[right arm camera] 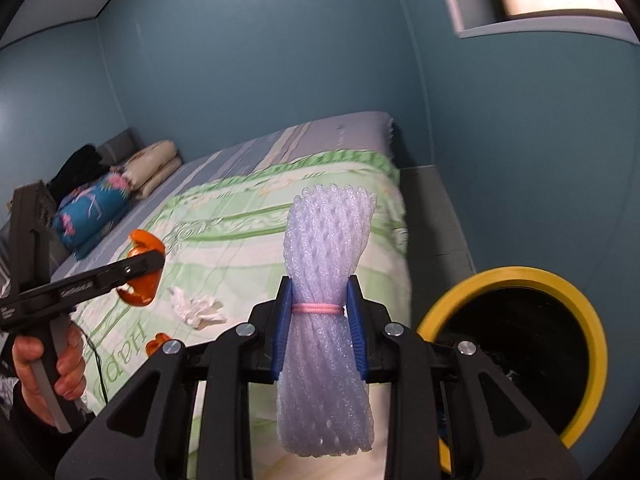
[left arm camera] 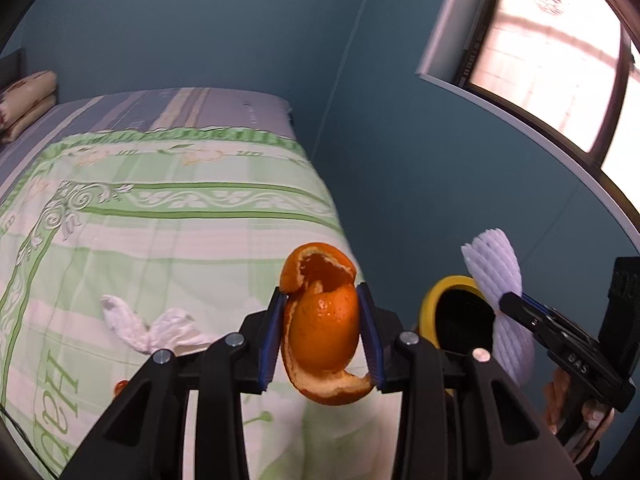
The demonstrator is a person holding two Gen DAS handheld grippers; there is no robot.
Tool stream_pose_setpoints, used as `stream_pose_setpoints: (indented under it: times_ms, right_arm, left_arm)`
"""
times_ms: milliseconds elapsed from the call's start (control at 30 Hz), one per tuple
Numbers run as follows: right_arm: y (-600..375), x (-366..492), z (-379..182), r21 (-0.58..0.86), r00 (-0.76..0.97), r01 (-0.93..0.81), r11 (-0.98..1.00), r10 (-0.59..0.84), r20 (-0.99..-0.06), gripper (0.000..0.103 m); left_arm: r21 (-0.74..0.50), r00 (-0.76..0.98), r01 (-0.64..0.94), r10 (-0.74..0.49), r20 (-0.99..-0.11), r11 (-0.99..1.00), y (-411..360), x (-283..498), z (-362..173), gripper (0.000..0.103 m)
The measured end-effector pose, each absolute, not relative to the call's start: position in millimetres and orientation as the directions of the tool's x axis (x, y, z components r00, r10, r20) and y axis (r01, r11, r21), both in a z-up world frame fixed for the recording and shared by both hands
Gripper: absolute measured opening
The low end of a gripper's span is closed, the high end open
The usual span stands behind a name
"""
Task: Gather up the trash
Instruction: 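Carry the orange peel and foam net with both tools to the yellow bin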
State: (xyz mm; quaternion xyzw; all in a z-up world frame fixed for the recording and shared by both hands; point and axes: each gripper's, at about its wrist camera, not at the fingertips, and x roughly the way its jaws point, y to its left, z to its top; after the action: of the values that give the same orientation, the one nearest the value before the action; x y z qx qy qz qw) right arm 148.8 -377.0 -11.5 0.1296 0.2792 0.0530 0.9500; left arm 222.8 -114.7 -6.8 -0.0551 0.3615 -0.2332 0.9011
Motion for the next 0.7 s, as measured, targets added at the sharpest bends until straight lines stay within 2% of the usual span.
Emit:
stream_pose_setpoints:
  times_ms: [700]
  right_arm:
    - [-485,114,-52,0.324,0.842,0.197,0.925,0.009,-0.539,0.025]
  left_arm:
    - [-0.191,0.484,0.645,-0.589,-0.647,0.74,-286,199,-12,0.033]
